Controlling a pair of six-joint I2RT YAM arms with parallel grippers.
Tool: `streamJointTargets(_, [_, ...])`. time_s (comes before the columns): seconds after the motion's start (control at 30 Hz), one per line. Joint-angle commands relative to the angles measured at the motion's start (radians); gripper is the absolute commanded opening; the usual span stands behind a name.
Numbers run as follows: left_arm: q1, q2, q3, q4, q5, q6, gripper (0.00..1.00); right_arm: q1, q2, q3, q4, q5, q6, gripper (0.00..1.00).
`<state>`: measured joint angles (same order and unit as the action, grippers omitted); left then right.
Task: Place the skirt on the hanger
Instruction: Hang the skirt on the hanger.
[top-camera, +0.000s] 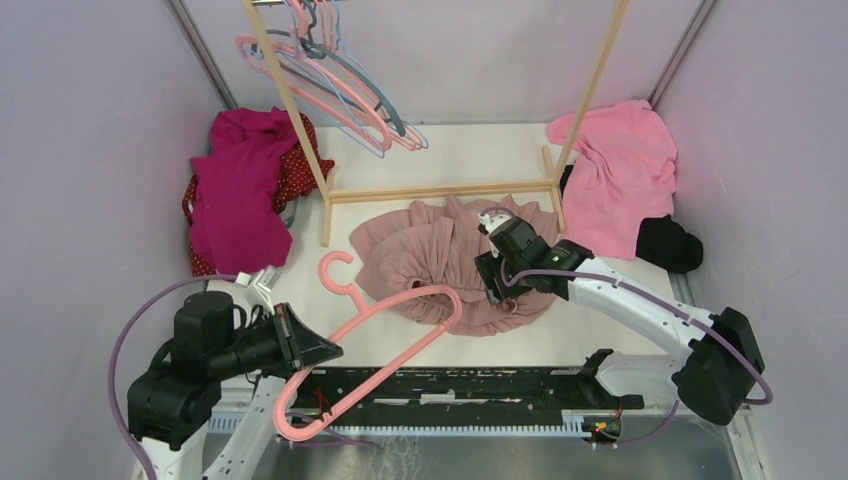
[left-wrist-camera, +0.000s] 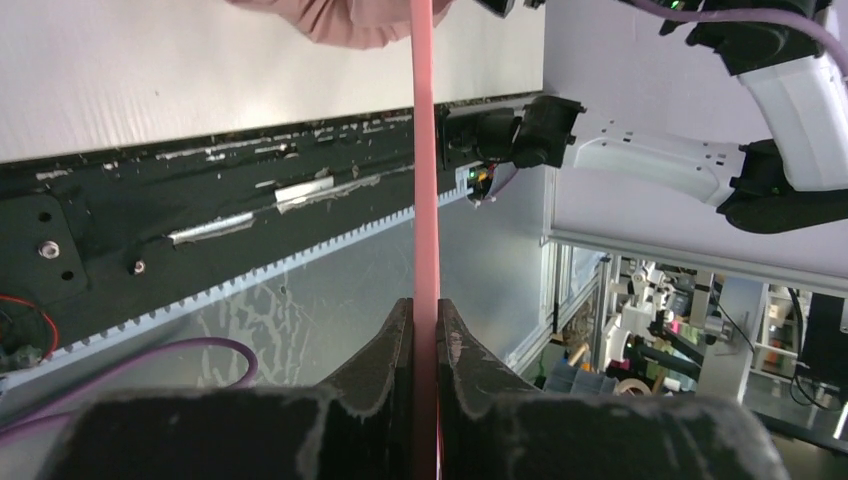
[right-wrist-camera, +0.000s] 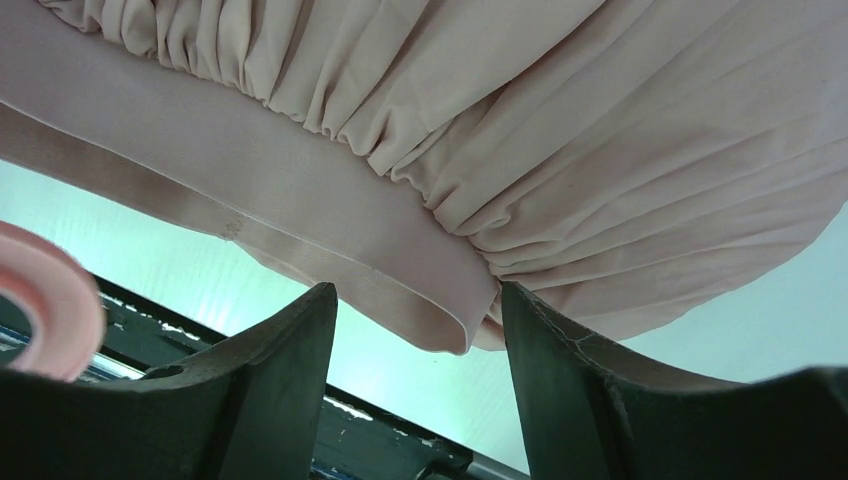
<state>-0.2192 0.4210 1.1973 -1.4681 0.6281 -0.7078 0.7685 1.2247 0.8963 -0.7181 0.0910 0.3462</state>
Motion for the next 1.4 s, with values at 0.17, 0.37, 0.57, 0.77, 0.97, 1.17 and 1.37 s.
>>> streamJointTargets(0.17, [0.007, -0.028, -0.118, 0.008, 0.061, -0.039, 0.03, 0.003, -0.039, -0.046, 0.056, 0.052, 0.006, 0.68])
streamJointTargets(0.37, [0.011, 0.006, -0.120, 0.074, 0.050, -0.034, 0.03, 0.003, -0.034, -0.060, 0.065, 0.060, 0.024, 0.67])
streamJointTargets(0.57, [0.018, 0.000, -0.165, 0.155, 0.067, -0.070, 0.03, 0.003, -0.016, -0.058, 0.084, 0.051, 0.028, 0.67])
streamJointTargets(0.77, [0.020, -0.007, -0.189, 0.152, 0.051, -0.073, 0.03, 0.007, -0.009, -0.034, 0.096, 0.019, 0.008, 0.67])
streamJointTargets(0.97, [0.020, -0.007, -0.183, 0.136, 0.046, -0.074, 0.03, 0.050, -0.013, -0.033, 0.117, -0.003, -0.024, 0.66])
streamJointTargets(1.17, [0.019, -0.008, -0.174, 0.111, 0.048, -0.076, 0.03, 0.109, -0.004, -0.039, 0.136, -0.002, -0.042, 0.65])
streamJointTargets(1.37, [0.019, -0.009, -0.172, 0.076, 0.040, -0.067, 0.03, 0.127, 0.037, -0.035, 0.140, 0.024, -0.045, 0.64])
